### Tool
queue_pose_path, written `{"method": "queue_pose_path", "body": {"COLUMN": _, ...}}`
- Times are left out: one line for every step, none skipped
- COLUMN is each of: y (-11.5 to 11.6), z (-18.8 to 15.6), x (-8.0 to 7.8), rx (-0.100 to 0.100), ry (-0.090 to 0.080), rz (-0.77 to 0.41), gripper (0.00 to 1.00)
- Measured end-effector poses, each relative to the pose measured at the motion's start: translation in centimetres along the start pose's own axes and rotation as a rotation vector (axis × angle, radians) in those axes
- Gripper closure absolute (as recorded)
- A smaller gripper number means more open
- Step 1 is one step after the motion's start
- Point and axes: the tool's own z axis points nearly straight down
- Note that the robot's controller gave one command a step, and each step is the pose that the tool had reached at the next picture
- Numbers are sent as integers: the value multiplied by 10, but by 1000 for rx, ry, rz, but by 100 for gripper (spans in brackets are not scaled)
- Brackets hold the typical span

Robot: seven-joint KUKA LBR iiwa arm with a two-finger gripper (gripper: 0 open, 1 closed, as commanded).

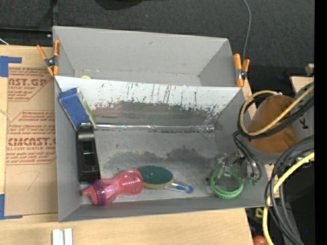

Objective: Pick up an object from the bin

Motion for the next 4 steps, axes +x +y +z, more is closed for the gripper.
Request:
{"method": "queue_pose_path", "body": {"y": 0, "z": -1, "x": 1, "rx": 0, "ry": 3, "rz": 83, "gripper": 100}}
{"method": "queue_pose_path", "body": {"y": 0, "z": -7, "x": 1, "rx": 1, "ry": 3, "rz": -38, "gripper": 100}}
{"method": "queue_pose_path", "body": {"y": 0, "z": -17, "x": 1, "rx": 0, "ry": 3, "rz": -19, "gripper": 100}}
{"method": "queue_pose_path", "body": {"y": 1, "z": -37, "x": 3, "rx": -1, "ry": 10, "rz": -10, "gripper": 100}}
